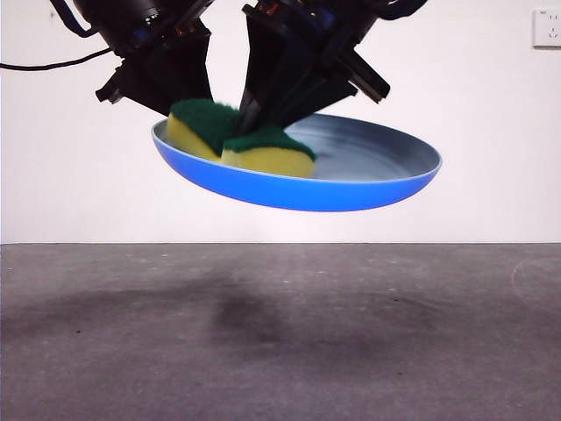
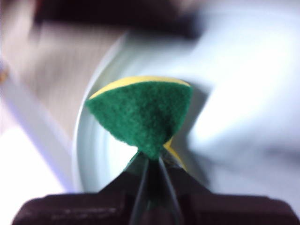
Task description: Pick up the plate,pick up the cloth,clean the plate with the cloth
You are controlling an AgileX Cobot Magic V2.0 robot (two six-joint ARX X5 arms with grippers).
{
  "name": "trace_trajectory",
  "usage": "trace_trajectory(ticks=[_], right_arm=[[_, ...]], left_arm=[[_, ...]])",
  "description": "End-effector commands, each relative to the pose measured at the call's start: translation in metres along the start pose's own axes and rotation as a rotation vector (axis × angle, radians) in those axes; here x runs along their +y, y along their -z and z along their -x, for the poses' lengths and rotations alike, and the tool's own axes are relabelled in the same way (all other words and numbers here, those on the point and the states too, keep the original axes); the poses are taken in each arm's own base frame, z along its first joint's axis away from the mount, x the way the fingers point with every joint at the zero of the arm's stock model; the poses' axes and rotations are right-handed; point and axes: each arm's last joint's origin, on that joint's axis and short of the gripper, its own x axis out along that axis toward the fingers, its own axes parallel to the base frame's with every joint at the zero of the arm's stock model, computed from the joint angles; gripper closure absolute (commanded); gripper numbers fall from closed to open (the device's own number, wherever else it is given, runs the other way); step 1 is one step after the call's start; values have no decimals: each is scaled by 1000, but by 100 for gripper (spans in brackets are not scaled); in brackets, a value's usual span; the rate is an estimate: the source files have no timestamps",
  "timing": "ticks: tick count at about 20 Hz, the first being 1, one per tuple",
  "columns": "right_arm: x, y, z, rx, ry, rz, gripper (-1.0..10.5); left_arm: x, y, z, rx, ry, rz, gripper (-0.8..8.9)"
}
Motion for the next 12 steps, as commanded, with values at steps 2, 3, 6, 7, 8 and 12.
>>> trace_trajectory(ticks=[2, 3, 6, 7, 8, 12], right_arm=[[-7, 20, -5, 195, 134, 0, 963], [-10, 24, -4, 223, 228, 5, 963], [-20, 26, 2, 216, 605, 27, 963], [-21, 26, 4, 203, 655, 30, 963], [-22, 25, 6, 189, 692, 34, 963], [-21, 21, 21, 82, 789, -3, 963]], left_arm=[[-2, -2, 2, -19, 14, -11, 821], [-2, -2, 2, -18, 6, -11, 821], [1, 0, 3, -2, -110, -9, 821], [2, 0, 3, 0, -137, -9, 821], [3, 0, 3, 0, -161, -9, 821], [6, 0, 2, 8, -259, -27, 821]])
